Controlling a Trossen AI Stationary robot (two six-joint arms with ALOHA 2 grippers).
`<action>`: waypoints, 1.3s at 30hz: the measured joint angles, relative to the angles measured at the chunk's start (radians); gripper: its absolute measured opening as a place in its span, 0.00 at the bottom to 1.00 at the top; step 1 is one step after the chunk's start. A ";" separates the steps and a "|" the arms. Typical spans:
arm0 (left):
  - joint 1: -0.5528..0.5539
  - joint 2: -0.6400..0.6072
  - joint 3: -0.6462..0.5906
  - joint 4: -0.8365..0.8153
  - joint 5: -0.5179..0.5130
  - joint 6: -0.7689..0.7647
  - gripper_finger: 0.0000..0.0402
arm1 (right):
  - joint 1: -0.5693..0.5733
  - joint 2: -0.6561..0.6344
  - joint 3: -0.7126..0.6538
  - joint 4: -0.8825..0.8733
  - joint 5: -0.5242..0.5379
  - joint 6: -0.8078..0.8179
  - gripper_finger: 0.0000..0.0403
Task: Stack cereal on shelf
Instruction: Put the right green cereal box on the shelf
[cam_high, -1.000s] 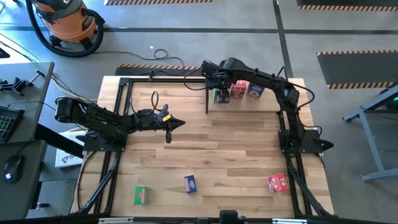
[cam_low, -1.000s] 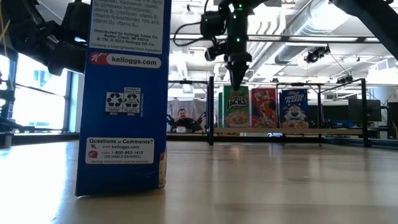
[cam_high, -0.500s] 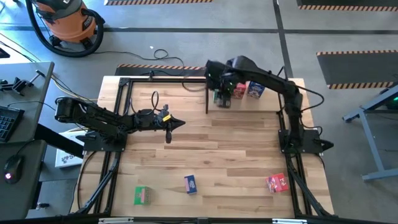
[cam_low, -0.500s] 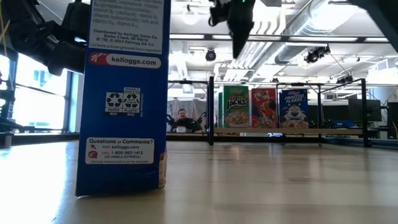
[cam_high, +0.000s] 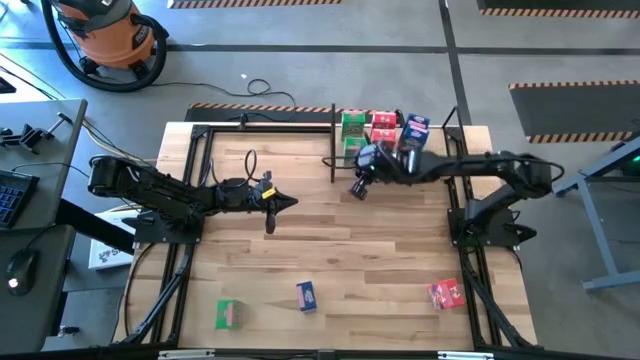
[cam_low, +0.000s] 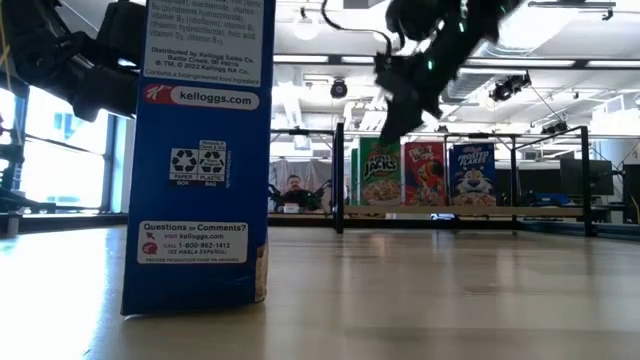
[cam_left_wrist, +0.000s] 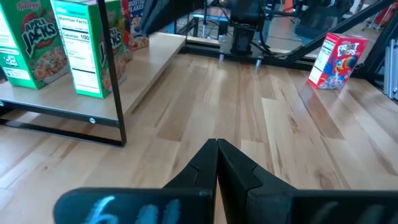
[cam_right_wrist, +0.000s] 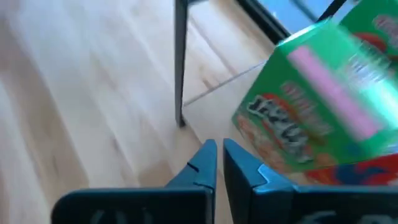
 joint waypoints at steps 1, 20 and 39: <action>0.000 0.000 0.000 0.002 0.000 0.000 0.00 | 0.007 0.001 -0.048 0.080 0.018 0.018 0.01; 0.010 0.000 0.000 0.003 -0.005 0.003 0.00 | -0.144 0.169 -0.167 0.402 0.013 -0.085 0.00; 0.010 0.000 0.000 -0.001 -0.005 0.008 0.00 | -0.009 0.061 -0.167 0.256 0.123 0.114 0.00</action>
